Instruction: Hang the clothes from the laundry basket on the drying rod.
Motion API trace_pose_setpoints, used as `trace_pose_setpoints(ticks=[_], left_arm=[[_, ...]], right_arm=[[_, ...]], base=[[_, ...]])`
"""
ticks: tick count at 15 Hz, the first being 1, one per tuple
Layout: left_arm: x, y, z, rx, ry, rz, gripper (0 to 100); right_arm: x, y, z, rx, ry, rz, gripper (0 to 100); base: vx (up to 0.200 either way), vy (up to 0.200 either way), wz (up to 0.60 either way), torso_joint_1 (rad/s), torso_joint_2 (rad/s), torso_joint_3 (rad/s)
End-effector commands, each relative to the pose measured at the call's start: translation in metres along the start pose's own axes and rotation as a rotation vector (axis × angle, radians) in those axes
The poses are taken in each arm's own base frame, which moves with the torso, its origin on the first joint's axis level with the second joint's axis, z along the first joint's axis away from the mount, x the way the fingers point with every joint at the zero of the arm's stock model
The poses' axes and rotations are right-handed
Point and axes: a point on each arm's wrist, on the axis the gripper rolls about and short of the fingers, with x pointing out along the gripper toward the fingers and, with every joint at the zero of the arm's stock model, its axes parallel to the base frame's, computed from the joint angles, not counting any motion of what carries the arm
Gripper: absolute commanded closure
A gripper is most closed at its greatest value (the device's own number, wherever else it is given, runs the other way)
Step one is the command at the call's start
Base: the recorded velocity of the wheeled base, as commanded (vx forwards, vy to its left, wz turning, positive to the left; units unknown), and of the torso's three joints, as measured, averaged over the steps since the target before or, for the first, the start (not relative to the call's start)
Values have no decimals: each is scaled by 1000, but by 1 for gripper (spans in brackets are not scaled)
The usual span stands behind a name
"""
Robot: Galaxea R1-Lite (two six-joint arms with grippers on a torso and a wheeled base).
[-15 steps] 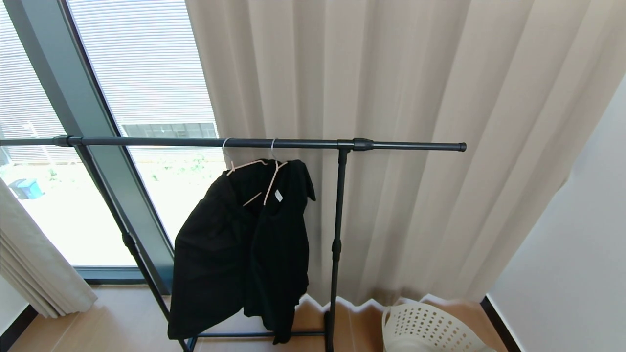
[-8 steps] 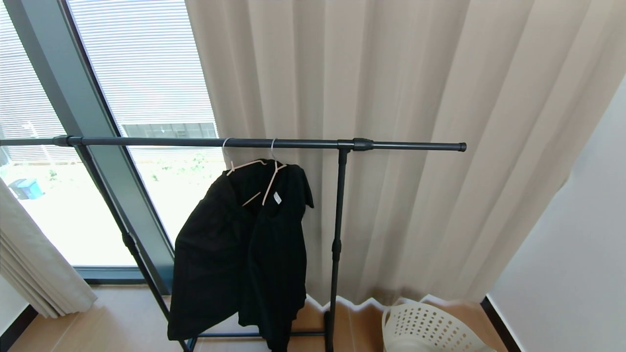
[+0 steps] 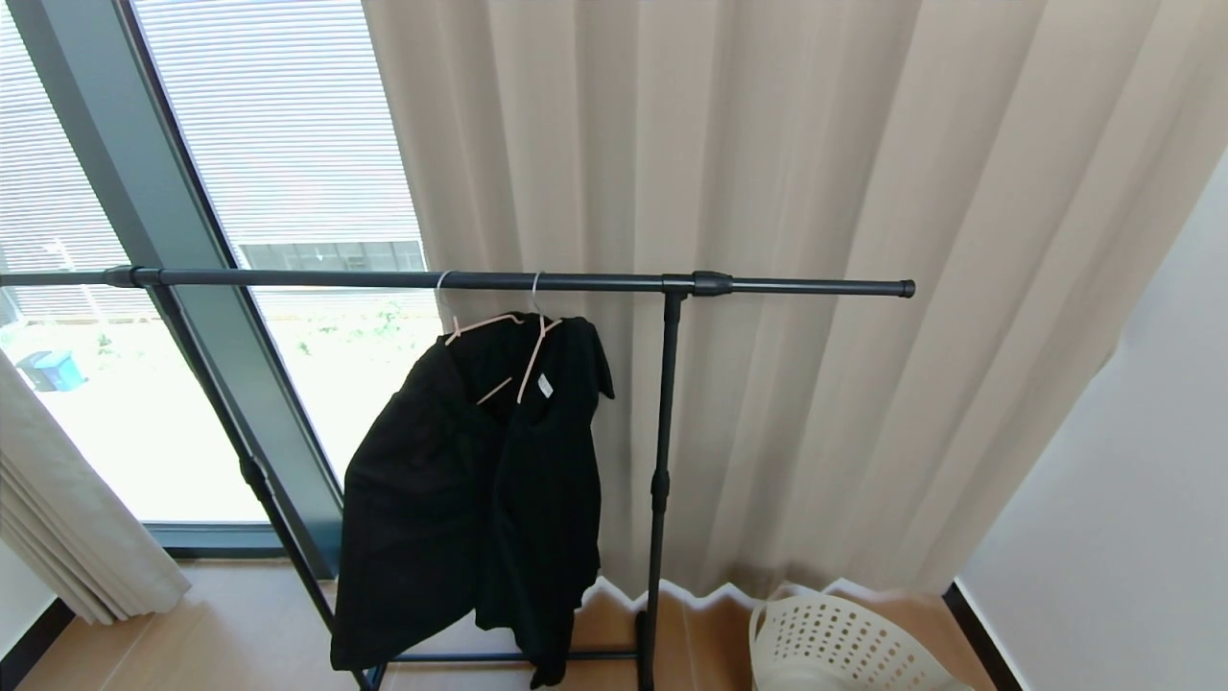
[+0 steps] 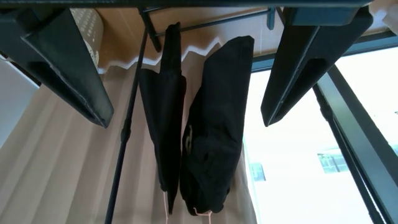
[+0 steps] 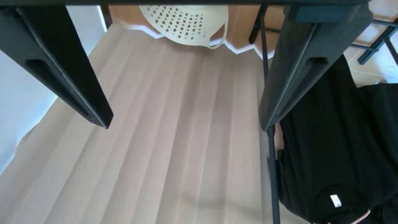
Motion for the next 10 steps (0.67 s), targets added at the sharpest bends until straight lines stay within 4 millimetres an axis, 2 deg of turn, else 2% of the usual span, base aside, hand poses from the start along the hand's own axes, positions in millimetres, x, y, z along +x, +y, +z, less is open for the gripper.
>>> trace_pose_setpoints(ticks=[1, 10], left_arm=[[0, 0, 0, 0, 1, 0, 0], [0, 0, 0, 0, 1, 0, 0]], right_arm=[[0, 0, 0, 0, 2, 0, 0], [0, 0, 0, 2, 2, 0, 0]], base=[[0, 0, 0, 0, 0, 0], [0, 0, 0, 0, 0, 0]])
